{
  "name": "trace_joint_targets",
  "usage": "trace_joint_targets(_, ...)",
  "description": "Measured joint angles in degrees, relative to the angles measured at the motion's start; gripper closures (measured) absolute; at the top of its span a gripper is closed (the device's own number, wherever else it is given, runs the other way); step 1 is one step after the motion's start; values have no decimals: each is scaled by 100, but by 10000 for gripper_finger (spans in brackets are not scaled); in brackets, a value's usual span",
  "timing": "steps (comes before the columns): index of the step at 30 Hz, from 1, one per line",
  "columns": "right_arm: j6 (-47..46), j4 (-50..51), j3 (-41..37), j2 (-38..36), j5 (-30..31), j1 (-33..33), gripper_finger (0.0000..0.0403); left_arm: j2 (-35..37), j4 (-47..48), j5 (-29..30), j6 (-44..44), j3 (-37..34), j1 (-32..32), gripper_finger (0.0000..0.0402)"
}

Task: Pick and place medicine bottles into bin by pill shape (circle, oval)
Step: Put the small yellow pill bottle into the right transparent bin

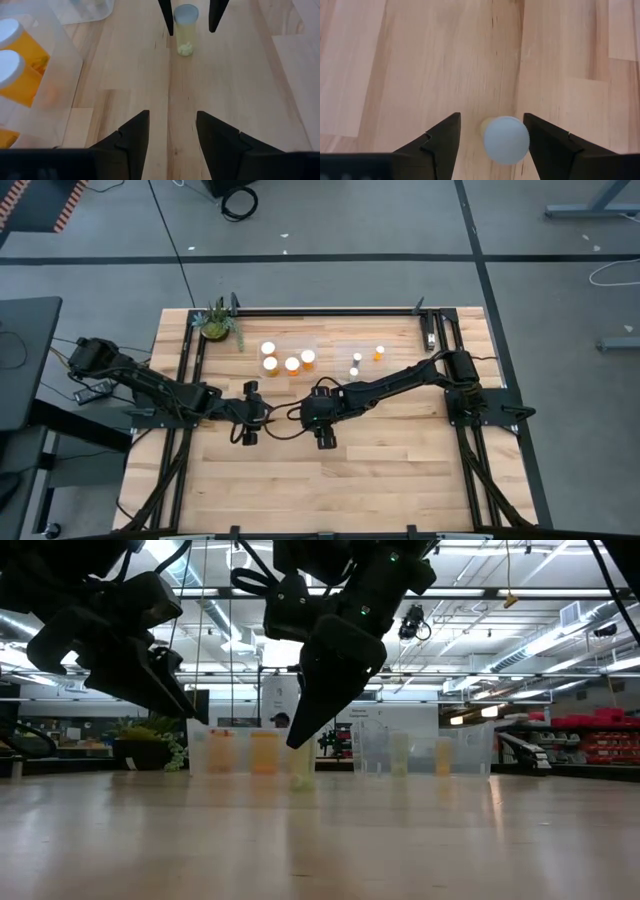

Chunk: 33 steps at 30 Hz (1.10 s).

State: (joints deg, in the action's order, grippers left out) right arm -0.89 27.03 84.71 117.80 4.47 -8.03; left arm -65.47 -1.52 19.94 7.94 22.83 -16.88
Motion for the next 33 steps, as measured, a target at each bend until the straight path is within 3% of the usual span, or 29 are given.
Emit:
trace_joint_targets(19, 230, 7, 0, 0, 0, 84, 268, 0, 0, 0, 28, 0, 4, 230)
trace_joint_targets(33, 262, 257, -4, -216, 160, 168, 270, 0, -2, 0, 44, 0, 4, 230)
